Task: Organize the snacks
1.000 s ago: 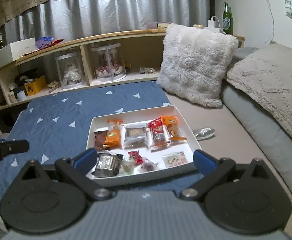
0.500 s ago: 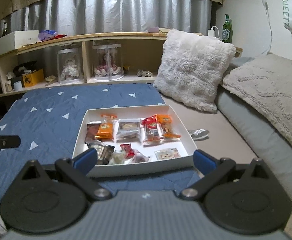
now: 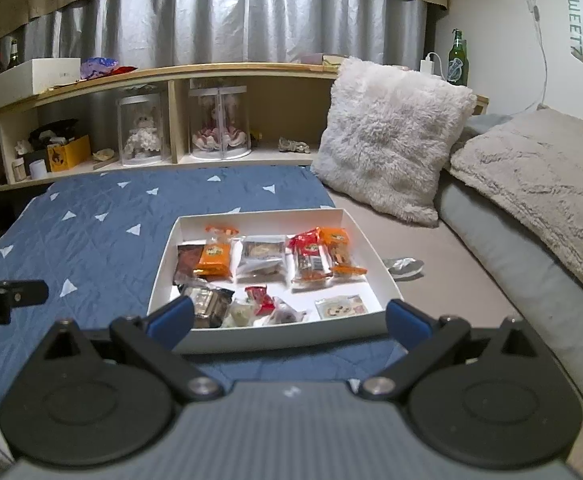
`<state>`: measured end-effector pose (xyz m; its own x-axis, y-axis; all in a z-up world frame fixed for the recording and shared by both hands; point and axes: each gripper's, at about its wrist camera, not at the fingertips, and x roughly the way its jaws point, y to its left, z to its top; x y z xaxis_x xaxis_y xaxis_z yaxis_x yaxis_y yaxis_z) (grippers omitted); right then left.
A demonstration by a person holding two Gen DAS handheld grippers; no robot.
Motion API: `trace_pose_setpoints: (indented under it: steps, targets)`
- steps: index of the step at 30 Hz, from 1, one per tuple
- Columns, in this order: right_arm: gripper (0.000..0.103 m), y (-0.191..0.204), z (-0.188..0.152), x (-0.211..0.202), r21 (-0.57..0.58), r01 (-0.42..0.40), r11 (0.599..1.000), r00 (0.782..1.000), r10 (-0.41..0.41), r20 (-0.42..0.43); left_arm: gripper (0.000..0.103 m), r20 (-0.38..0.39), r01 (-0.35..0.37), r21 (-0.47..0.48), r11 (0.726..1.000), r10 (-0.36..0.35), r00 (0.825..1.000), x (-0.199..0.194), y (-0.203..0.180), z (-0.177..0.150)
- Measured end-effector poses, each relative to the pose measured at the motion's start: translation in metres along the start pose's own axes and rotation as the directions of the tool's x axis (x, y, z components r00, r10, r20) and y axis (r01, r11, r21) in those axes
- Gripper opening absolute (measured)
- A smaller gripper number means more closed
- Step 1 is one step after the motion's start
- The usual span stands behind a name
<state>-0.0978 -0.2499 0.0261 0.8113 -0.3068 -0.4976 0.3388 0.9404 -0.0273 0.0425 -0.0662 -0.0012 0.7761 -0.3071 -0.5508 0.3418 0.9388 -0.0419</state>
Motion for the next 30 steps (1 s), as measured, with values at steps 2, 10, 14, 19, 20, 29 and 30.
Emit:
trace_pose_setpoints:
  steps: [2,10,14,19,20,29,30]
  targets:
    - [0.103,0.0000,0.0001,-0.0003,0.001,0.001,1.000,1.000,-0.001,0.001,0.103,0.001,0.000,0.006,1.000,0.000,1.000,-0.0006,-0.0007,-0.0006]
    - [0.103,-0.0024,-0.0003,0.0002,-0.001,0.004,1.000,1.000,-0.004,0.001,0.103,0.003,0.002,0.004,1.000,-0.002,1.000,-0.0014,-0.0015,-0.0010]
    - [0.103,-0.0023,-0.0005,-0.0008,0.006,0.005,1.000,1.000,-0.005,0.001,0.103,0.002,0.001,0.005,1.000,-0.001,1.000,-0.0014,-0.0013,-0.0011]
    - [0.103,-0.0028,-0.0002,-0.0004,0.008,0.005,1.000,1.000,-0.005,0.001,0.103,0.001,0.000,0.004,1.000,0.000,1.000,-0.0019,-0.0019,-0.0011]
    - [0.103,-0.0029,-0.0003,-0.0008,0.009,0.005,1.000,1.000,-0.005,0.001,0.103,0.001,0.001,0.004,1.000,-0.001,1.000,-0.0018,-0.0018,-0.0011]
    - [0.103,-0.0033,-0.0007,-0.0008,0.010,0.004,1.000,1.000,-0.004,0.001,0.103,0.001,0.001,0.003,1.000,-0.001,1.000,-0.0020,-0.0019,-0.0011]
    - [0.103,-0.0034,-0.0007,-0.0008,0.010,0.004,1.000,1.000,-0.004,0.001,0.103,0.001,0.001,0.004,1.000,-0.001,1.000,-0.0020,-0.0019,-0.0011]
